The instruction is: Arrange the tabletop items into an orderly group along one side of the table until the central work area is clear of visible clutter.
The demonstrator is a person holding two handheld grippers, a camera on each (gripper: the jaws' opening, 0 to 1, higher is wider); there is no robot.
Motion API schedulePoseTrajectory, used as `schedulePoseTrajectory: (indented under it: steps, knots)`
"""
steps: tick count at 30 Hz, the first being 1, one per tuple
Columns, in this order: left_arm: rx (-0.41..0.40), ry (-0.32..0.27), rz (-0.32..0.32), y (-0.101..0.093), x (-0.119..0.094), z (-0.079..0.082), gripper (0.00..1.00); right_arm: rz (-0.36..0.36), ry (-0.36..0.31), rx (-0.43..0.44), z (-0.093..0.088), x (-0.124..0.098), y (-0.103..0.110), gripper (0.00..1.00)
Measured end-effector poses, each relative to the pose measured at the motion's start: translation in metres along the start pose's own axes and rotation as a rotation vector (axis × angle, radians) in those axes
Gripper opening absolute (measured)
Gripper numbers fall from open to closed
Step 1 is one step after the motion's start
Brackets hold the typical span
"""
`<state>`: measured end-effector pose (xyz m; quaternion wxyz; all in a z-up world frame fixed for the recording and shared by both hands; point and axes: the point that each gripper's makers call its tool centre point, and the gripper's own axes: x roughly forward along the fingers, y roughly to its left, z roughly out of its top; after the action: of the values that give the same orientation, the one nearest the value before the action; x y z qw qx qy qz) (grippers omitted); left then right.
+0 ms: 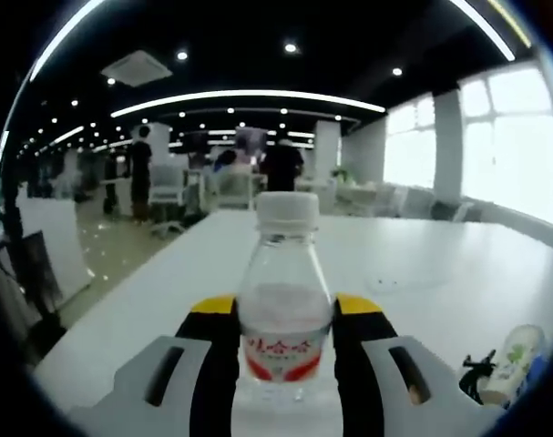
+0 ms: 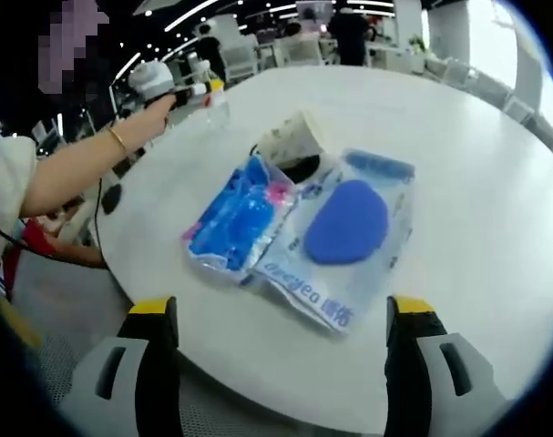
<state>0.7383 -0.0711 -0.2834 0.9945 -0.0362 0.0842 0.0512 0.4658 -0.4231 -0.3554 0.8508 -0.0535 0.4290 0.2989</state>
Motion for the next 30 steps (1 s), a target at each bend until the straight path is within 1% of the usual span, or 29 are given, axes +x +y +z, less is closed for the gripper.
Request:
schedulePoseTrajectory:
  steps: [6,9,15,21,23,27,30]
  knots:
    - [0.002,-0.007,-0.011,-0.005,-0.002,-0.002,0.36,0.0,0.006,0.001,-0.001,0.001,0.0,0.94]
    - [0.029,-0.013,-0.015,-0.009,-0.004,-0.003,0.36,0.0,0.004,0.002,0.0,0.001,-0.001,0.94]
    - [0.048,-0.016,-0.017,-0.013,-0.007,-0.006,0.37,0.003,0.013,0.002,-0.001,0.001,0.0,0.93]
    - [0.042,-0.015,-0.008,-0.012,-0.007,-0.006,0.37,0.005,0.0,0.008,0.002,0.0,0.0,0.93]
    - [0.028,-0.011,-0.001,-0.012,-0.008,-0.007,0.37,0.008,0.008,0.007,0.0,0.001,0.001,0.93]
    - [0.032,-0.014,0.005,-0.012,-0.007,-0.007,0.37,0.016,0.018,-0.002,-0.001,0.001,0.003,0.93]
    - [0.033,-0.007,0.004,-0.011,-0.006,-0.008,0.37,0.02,0.02,-0.004,-0.002,0.001,0.004,0.93]
